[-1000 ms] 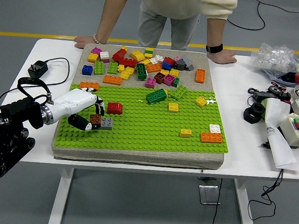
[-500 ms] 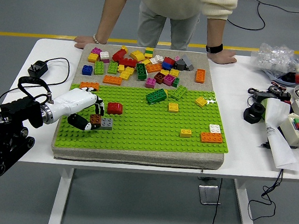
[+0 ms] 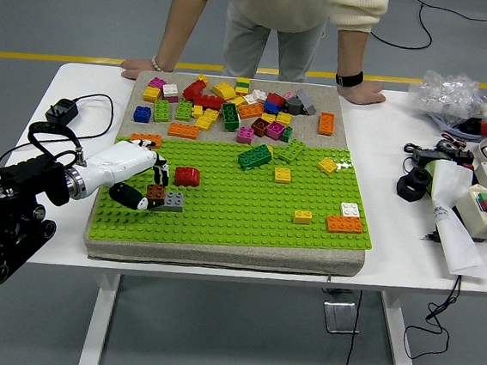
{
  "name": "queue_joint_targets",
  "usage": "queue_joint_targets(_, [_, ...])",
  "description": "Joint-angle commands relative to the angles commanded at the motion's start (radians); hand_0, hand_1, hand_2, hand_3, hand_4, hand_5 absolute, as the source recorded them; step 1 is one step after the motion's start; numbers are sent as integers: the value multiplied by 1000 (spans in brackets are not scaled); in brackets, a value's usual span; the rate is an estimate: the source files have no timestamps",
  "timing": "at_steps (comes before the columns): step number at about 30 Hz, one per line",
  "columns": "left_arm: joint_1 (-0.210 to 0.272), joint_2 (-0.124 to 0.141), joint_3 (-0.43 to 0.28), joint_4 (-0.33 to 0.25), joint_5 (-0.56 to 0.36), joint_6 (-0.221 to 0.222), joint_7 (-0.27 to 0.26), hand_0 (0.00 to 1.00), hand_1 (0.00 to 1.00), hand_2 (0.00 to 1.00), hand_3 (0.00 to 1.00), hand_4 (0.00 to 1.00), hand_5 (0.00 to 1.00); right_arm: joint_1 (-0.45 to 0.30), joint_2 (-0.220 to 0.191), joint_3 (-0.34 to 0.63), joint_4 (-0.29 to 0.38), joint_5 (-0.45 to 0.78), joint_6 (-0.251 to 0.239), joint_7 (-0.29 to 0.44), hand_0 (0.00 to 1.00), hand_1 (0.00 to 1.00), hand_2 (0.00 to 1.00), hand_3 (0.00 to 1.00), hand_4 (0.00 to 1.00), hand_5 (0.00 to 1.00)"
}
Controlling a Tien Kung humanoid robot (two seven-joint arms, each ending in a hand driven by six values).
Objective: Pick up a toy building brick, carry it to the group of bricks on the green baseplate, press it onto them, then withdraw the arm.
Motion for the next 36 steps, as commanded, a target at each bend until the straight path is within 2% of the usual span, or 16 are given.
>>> queue_joint_targets(27, [4, -1, -9, -13, -16, -14, -6, 958, 740, 542, 518, 787, 164, 1, 1, 5, 0, 1, 1, 1, 781, 706, 741, 677, 946, 690])
queue_joint_targets(36, [10, 6, -25, -43, -60, -20, -10, 962, 747, 547, 526, 801, 164, 0, 0, 6, 0, 2, 1, 1, 782, 708, 741, 677, 945, 690])
